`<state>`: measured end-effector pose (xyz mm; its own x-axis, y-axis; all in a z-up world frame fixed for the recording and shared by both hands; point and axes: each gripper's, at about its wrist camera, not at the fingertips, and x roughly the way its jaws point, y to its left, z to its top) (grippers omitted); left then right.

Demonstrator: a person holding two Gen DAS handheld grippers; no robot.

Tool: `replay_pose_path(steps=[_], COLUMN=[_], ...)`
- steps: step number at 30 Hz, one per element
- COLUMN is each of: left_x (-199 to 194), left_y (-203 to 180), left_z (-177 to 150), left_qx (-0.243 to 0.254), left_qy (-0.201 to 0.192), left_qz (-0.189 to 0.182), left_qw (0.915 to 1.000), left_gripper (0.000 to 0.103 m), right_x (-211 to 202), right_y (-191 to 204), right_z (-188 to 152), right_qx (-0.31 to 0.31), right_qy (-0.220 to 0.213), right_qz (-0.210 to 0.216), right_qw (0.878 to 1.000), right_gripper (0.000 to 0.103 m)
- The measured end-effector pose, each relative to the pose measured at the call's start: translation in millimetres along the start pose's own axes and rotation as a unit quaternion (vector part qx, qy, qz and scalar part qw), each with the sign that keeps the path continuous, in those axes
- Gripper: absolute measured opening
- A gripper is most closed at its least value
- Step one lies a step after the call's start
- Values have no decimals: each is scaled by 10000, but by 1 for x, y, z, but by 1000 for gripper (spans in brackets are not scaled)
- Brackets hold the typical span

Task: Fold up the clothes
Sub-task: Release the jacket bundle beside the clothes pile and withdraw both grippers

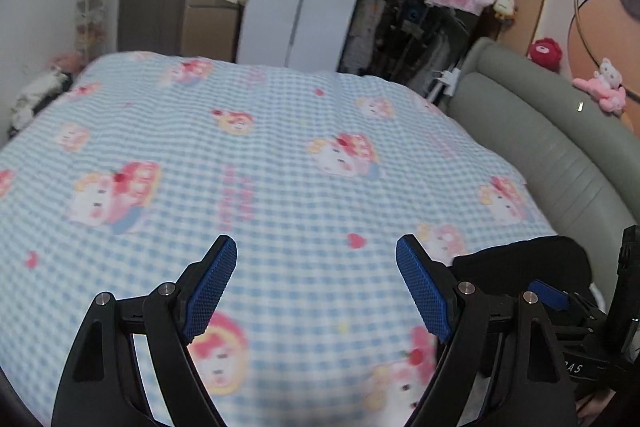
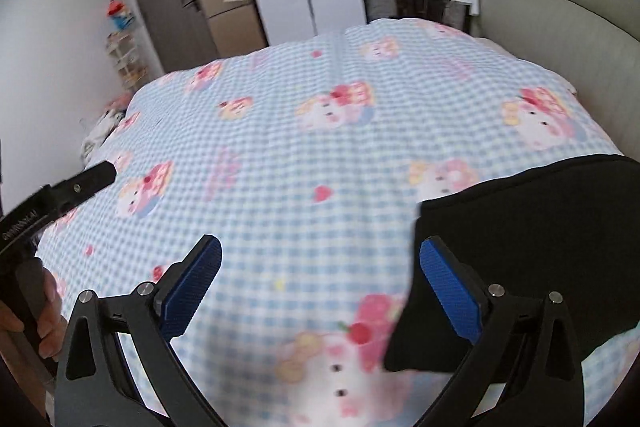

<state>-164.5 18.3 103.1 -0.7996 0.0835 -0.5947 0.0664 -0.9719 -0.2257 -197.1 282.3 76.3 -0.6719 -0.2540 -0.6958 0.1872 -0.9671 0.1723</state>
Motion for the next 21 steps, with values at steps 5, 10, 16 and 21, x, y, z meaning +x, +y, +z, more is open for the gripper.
replay_pose_path(steps=[5,10,16,21], left_x=[-32,-78,-126,-168], left_y=[29,38,44,40], left_z=[-24,-78,-146,-196], left_qx=[-3,63,82,-51], left_qy=[92,9,-1,11], left_qz=[341,537,774,807], left_qw=[9994,9985,9970,9967], left_gripper=[84,85,85,86], right_x=[-10,-41,-89,-116], right_y=[41,63,67,70], right_z=[-27,-65,-133,-188], right_qx=[-225,-316,-215,-257], right_qy=[132,71,-21,100], right_qz=[192,213,55,10], right_qw=[9995,9993,9998,9996], right_gripper=[98,96,96,96])
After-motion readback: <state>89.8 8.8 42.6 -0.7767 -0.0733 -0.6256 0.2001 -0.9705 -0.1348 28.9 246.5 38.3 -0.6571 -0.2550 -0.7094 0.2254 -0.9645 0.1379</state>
